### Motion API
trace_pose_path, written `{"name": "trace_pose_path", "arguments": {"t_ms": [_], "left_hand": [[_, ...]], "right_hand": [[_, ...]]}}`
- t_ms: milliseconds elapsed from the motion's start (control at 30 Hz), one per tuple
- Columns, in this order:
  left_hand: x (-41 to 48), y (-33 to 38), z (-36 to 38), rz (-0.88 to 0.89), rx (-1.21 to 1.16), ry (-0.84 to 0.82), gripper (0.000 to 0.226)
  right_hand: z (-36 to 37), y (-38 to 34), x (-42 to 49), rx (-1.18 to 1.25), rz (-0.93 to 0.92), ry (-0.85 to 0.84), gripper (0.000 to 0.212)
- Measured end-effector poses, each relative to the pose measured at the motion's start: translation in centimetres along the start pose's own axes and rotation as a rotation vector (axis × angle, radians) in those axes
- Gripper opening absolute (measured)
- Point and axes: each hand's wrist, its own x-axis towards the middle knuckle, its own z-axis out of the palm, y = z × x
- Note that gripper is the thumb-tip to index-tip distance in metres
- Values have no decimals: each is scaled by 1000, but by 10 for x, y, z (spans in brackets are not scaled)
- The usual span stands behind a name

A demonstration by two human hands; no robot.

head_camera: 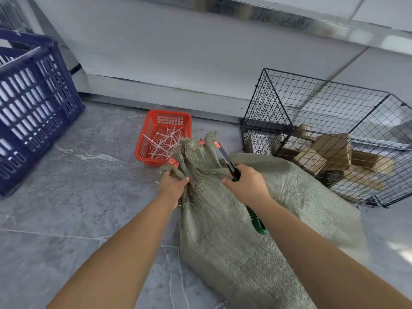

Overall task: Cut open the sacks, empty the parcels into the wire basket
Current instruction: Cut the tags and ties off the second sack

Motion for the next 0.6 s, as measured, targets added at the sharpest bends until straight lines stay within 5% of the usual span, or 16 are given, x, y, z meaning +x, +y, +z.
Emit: {"name": "trace_pose_path", "arguments": {"t_ms": [200, 367, 600], "left_hand": [[-34, 36, 16, 205, 30, -3, 46], [-101, 56, 50, 544, 182, 74, 24], [-220, 52, 123, 916, 232, -129, 8]], "right_hand": [[-16, 0, -13, 30, -16, 65, 25], [-49, 10, -30, 169, -20, 233, 25], [-120, 55, -61, 392, -23, 244, 32]]}}
